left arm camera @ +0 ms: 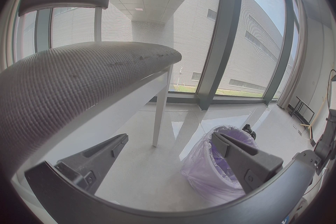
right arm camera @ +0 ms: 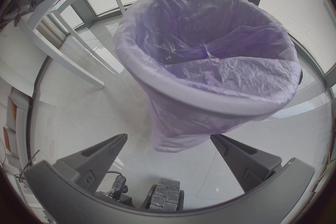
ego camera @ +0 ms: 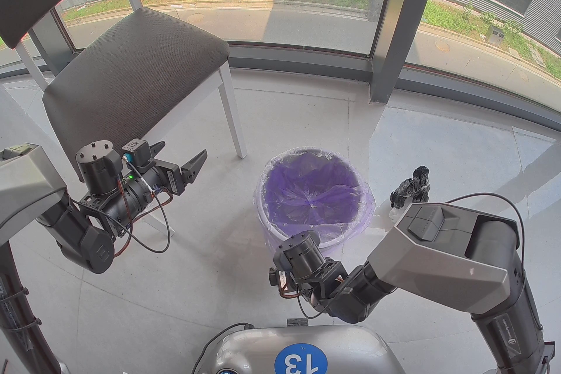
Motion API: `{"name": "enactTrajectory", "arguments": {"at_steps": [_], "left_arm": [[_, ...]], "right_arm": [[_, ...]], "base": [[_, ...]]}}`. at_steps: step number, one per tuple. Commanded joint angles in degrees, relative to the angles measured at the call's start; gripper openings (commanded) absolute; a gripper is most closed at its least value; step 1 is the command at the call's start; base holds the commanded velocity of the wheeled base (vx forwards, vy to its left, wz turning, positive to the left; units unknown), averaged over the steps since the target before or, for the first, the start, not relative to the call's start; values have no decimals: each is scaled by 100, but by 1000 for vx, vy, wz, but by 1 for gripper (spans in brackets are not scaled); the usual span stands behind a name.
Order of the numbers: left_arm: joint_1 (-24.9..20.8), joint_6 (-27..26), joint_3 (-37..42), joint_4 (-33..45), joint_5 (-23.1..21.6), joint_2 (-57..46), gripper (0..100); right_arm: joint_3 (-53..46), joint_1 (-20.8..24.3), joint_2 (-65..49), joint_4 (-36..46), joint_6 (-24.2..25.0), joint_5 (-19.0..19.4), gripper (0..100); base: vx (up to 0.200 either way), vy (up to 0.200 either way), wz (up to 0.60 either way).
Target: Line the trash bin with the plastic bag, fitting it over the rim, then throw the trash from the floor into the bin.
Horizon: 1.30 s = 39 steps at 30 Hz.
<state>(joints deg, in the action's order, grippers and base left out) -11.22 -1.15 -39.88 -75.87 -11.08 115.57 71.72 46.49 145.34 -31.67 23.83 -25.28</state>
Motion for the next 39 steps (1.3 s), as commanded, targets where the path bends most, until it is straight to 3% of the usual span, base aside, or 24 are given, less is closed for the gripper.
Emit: {"name": "enactTrajectory", "arguments": {"at_steps": [1,12,14,21,31,39], "left_arm": [[-21,0,6,-15,1,27,100],[-39,0,6,-129,1,89,100],[-39,0,6,-129,1,89,100],[-30,0,-3,-129,1,98,100],[-21,-8,-47,-173,1,177,100],[-30,-8,-73,-182,9,238,100]], "right_arm": [[185,-53,311,29,-10,-47,0],[123,-62,285,144,-54,15,0],[246,-193,285,486,-45,234,0],[545,-624,302,996,-204,340,0],[431,-1257,223,1005,-907,349,0],[466,-1512,241,952,-977,445,0]], "base": [[0,0,0],[0,0,0],[0,0,0],[0,0,0],[0,0,0],[0,0,0]]}}
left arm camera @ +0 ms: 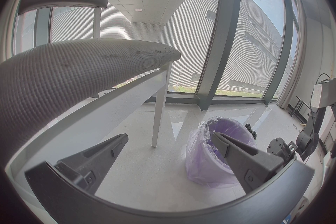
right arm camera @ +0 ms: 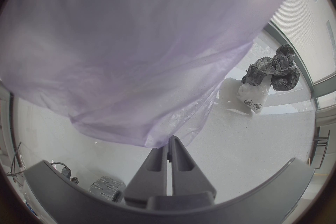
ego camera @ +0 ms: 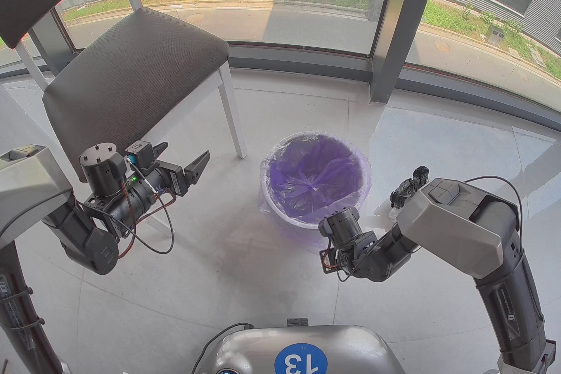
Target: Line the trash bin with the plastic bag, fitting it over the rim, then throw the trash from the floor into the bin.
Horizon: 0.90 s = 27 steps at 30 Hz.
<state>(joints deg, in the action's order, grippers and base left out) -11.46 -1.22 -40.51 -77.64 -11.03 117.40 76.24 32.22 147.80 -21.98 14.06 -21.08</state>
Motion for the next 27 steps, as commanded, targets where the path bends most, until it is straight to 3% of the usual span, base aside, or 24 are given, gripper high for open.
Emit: {"name": "enactTrajectory", "arguments": {"at_steps": [1,12,16,27], "left_arm": [[-5,-1,-10,-14,-4,55,100],[-23,-10,8,-199,5,126,100],[-32,-10,-1,-207,5,161,100],[-41,-19,-10,-207,5,196,100]], "right_arm": [[22,-102,-5,-17,9,34,0],[49,-480,56,-395,36,69,0],[49,-550,91,-562,45,271,0],[40,-620,126,-711,18,297,0]], "base": [[0,0,0],[0,0,0],[0,0,0],[0,0,0]]}}
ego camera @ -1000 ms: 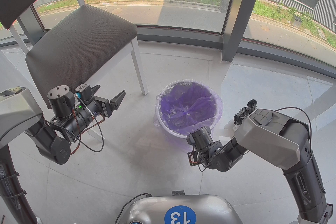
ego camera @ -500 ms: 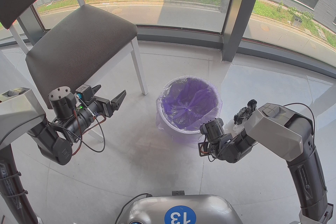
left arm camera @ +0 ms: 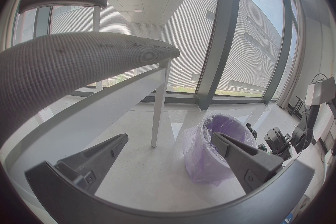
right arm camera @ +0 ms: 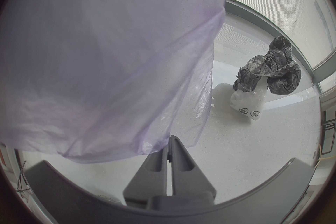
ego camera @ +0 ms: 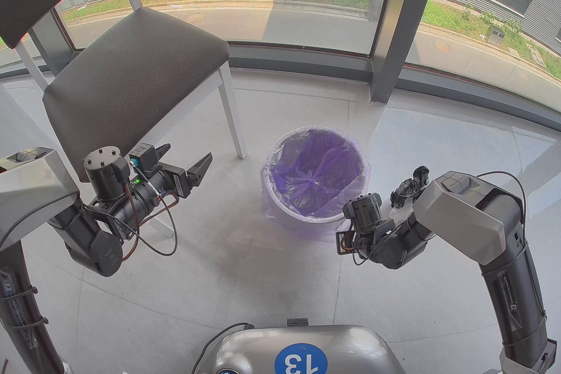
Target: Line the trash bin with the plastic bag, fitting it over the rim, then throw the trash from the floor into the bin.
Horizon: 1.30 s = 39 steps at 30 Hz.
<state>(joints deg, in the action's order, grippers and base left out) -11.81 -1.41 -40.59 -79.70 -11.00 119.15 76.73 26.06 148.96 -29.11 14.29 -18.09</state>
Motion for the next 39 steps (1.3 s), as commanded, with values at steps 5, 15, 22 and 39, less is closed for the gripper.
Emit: {"name": "enactTrajectory", "arguments": {"at_steps": [5,15,22,39], "left_arm": [[-23,10,-1,-1,1,20,100],[-23,10,-1,-1,1,20,100],[-32,1,34,-37,1,12,100],[-120,-43,140,-300,-25,20,100]], "right_arm": [[-35,-14,2,28,-31,-1,100],[-202,-31,-51,2,-22,-1,100],[-510,-40,-306,-7,4,-10,100],[-1547,-163,-1651,-183,-84,-28,100]], "base": [[0,0,0],[0,0,0],[0,0,0],[0,0,0]]}}
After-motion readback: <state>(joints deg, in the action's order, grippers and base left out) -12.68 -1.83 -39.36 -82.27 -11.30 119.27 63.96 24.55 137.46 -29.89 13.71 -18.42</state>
